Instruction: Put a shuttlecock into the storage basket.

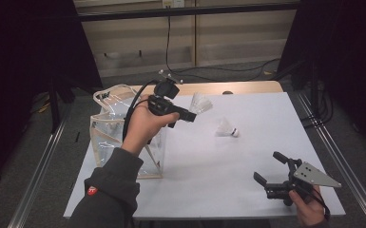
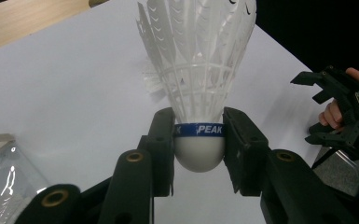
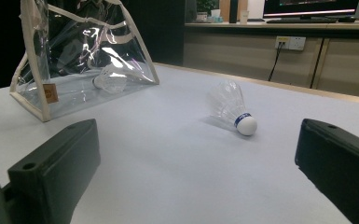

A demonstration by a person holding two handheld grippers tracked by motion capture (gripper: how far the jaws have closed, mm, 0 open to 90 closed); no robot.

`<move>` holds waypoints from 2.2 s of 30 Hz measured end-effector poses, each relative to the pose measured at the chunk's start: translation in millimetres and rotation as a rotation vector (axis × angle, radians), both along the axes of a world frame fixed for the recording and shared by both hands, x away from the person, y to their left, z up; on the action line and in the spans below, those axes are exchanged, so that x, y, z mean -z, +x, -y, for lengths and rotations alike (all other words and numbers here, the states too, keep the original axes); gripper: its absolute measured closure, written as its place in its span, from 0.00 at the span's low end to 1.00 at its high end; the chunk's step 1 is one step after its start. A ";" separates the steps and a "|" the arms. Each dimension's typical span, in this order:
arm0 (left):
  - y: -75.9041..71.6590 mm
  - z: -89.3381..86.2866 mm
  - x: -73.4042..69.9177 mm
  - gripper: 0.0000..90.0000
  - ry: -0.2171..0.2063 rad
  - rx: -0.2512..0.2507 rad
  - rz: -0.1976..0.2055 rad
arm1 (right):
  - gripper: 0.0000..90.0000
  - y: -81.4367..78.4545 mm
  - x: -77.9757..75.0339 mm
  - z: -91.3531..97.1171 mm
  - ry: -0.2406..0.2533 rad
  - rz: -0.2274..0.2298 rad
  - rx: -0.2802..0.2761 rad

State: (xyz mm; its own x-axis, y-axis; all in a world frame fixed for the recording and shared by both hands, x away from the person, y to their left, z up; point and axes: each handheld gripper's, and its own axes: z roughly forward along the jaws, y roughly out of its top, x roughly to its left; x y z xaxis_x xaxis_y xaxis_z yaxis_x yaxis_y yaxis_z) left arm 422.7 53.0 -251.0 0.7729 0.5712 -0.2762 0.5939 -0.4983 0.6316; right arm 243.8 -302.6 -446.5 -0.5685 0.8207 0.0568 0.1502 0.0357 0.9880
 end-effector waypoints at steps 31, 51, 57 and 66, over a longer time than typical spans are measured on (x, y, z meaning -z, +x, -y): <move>9.8 -17.1 -14.4 0.73 0.007 -0.048 -0.003 | 0.00 0.0 0.0 0.1 0.001 0.005 0.001; 13.9 -28.9 -22.9 0.73 0.006 -0.092 0.009 | 0.00 -0.2 -0.2 0.0 0.002 0.005 0.001; 15.7 -35.5 -25.0 0.73 0.015 -0.108 0.013 | 0.00 -0.2 -0.1 0.2 0.001 0.005 0.003; 19.1 -47.5 -26.5 0.73 0.013 -0.138 0.014 | 0.00 -0.1 0.0 0.1 0.000 0.006 0.001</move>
